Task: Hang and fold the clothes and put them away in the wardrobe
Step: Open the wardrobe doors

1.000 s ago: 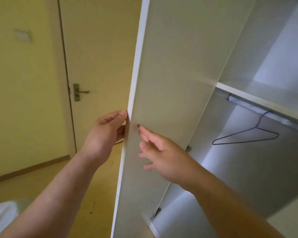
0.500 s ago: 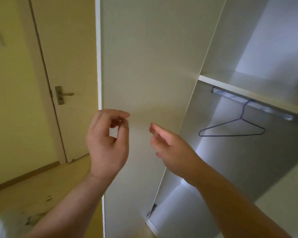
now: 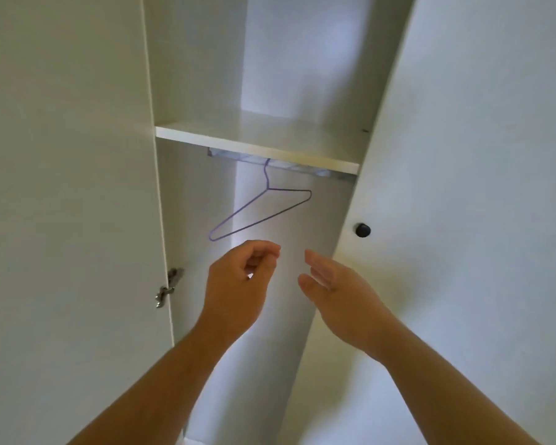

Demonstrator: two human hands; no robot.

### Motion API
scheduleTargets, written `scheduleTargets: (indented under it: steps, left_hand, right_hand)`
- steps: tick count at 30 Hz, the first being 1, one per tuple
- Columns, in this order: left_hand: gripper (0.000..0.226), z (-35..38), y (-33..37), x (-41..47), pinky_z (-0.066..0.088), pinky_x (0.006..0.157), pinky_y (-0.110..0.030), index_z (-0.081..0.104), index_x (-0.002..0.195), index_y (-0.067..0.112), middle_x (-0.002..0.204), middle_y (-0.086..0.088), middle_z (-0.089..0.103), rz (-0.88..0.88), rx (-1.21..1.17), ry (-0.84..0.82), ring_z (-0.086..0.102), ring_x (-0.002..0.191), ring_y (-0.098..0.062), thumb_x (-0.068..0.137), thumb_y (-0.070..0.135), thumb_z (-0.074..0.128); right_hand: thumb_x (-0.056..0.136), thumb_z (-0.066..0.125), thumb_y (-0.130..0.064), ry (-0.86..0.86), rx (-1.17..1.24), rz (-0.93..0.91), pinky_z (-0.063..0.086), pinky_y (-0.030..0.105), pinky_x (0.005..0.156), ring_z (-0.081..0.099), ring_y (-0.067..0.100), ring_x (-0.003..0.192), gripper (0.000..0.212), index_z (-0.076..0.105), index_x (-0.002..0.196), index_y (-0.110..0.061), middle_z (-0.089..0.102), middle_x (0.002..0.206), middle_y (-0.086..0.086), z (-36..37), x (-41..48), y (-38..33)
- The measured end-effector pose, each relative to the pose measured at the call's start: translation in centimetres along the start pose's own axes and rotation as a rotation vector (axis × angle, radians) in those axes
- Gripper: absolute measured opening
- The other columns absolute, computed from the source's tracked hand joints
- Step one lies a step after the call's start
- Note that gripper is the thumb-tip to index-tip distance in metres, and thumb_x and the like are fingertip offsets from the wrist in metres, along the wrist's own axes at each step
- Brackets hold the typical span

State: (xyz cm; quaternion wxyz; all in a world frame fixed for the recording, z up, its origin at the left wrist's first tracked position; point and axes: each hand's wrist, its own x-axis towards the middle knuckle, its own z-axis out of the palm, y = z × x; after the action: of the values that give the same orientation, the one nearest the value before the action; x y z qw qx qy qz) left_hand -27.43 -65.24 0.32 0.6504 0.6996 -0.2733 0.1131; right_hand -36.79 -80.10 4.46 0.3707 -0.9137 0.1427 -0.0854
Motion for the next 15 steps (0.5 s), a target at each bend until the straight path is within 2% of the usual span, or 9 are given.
scheduleTargets:
  steps: [1,3,5,8,10,12,15]
  left_hand:
    - [0.015,1.4,-0.2,0.6,0.056,0.088,-0.026,0.073,0.104,0.033,0.098,0.018,0.075,-0.023,-0.035,-0.039,0.071,0.097,-0.007,0.097,0.027,0.061]
    - [0.026,4.7,-0.5,1.8,0.053,0.093,-0.022,0.072,0.113,0.031,0.104,0.019,0.074,-0.075,-0.099,-0.117,0.068,0.103,0.000,0.096,0.042,0.055]
    - [0.028,7.9,-0.8,2.9,0.049,0.096,-0.019,0.069,0.119,0.035,0.111,0.026,0.070,-0.132,-0.138,-0.195,0.062,0.108,0.011,0.100,0.046,0.051]
    - [0.027,12.2,-1.1,4.2,0.038,0.086,-0.008,0.063,0.126,0.038,0.099,0.040,0.060,-0.156,-0.146,-0.232,0.051,0.095,0.029,0.104,0.043,0.046]
    - [0.037,14.3,-1.2,4.9,0.036,0.089,-0.009,0.059,0.137,0.029,0.107,0.038,0.057,-0.163,-0.160,-0.227,0.051,0.097,0.023,0.107,0.042,0.042]
    - [0.043,15.2,-1.3,5.5,0.032,0.103,-0.017,0.054,0.144,0.023,0.124,0.026,0.052,-0.213,-0.209,-0.193,0.047,0.117,0.008,0.108,0.042,0.039]
    - [0.046,15.7,-1.8,6.3,0.028,0.108,-0.020,0.052,0.146,0.015,0.131,0.015,0.048,-0.276,-0.249,-0.170,0.042,0.124,0.000,0.109,0.040,0.038]
  right_hand:
    - [0.103,0.047,-0.048,0.031,-0.015,0.014,0.036,0.022,0.106,0.045,0.009,0.140,0.057,0.030,0.157,-0.041,0.043,0.155,-0.015,-1.0,-0.4,0.8]
    - [0.104,0.047,-0.043,0.094,-0.026,0.053,0.033,0.019,0.106,0.044,0.005,0.139,0.054,0.032,0.156,-0.037,0.044,0.153,-0.018,-3.2,-1.4,2.4]
    - [0.105,0.048,-0.040,0.144,-0.015,0.101,0.031,0.019,0.110,0.041,0.000,0.139,0.054,0.033,0.156,-0.033,0.042,0.154,-0.019,-5.1,-2.6,4.0]
    - [0.104,0.049,-0.041,0.208,0.037,0.184,0.033,0.018,0.110,0.040,-0.010,0.132,0.053,0.036,0.155,-0.035,0.042,0.153,-0.022,-7.2,-4.4,5.6]
    - [0.103,0.052,-0.041,0.247,0.101,0.243,0.033,0.013,0.105,0.042,-0.012,0.130,0.052,0.038,0.153,-0.037,0.045,0.151,-0.024,-7.9,-5.3,6.3]
    - [0.103,0.052,-0.041,0.262,0.126,0.270,0.032,0.005,0.098,0.041,-0.014,0.130,0.052,0.038,0.153,-0.039,0.044,0.150,-0.026,-8.1,-6.0,6.5]
    - [0.104,0.050,-0.040,0.261,0.123,0.300,0.030,0.002,0.096,0.038,-0.018,0.126,0.052,0.036,0.154,-0.038,0.042,0.152,-0.026,-8.1,-6.6,7.0]
